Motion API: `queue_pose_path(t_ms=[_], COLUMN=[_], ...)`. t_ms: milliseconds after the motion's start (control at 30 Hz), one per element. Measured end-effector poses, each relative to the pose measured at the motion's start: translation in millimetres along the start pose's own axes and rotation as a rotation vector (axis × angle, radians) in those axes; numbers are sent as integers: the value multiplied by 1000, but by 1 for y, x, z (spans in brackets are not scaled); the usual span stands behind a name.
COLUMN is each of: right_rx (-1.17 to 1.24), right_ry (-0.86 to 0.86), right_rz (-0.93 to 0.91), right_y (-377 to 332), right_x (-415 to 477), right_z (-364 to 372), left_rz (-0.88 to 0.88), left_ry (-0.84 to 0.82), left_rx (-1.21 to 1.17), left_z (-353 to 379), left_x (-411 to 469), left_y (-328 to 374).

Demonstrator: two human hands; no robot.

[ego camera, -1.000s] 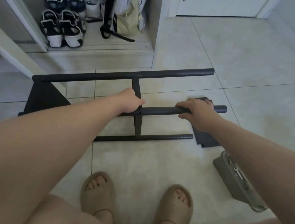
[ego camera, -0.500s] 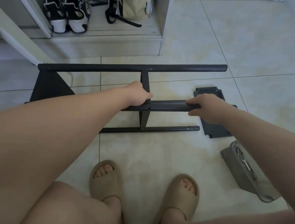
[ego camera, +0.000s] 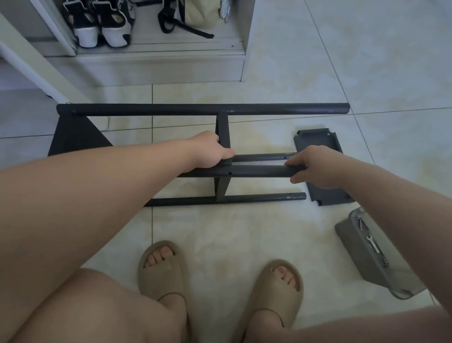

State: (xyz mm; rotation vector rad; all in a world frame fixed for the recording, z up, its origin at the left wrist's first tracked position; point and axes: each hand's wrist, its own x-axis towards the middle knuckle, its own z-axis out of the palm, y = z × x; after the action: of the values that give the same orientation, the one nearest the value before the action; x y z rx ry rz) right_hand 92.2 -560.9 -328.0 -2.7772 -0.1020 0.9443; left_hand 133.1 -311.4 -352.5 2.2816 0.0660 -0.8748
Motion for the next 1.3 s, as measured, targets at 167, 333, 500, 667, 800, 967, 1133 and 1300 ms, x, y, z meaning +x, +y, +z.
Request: queue_pose_path(t_ms=[167,333,500,667,800,967,1133,1300], right_rx=[-25,-74,-68,-57,-64,-61,-42,-19], right_ry=[4,-34,-49,-50,-64,-29,19,54], right_rz=[-11,-7,-14,-26,-30,-23,-19,-22], right_y=[-1,-3,-3,1,1,4,6,10], right_x=[-5,-7,-9,-10,-9,-8,-11,-10], right_z=[-5,-8,-1,0,2,6,8,10], left_rz=[18,48,56,85,114,85,93,102], left_ry=[-3,-41,-61,-68,-70,-70,-62,-72], left_rx=[-96,-175,-194,-212,-200,-200,-238,-273], left_z=[1,4,6,7,10,12,12,10], left_x=[-1,-3,-1,0,-1,-1,0,3], left_y=[-3,-5,-7,-10,-11,-9,-9,-12])
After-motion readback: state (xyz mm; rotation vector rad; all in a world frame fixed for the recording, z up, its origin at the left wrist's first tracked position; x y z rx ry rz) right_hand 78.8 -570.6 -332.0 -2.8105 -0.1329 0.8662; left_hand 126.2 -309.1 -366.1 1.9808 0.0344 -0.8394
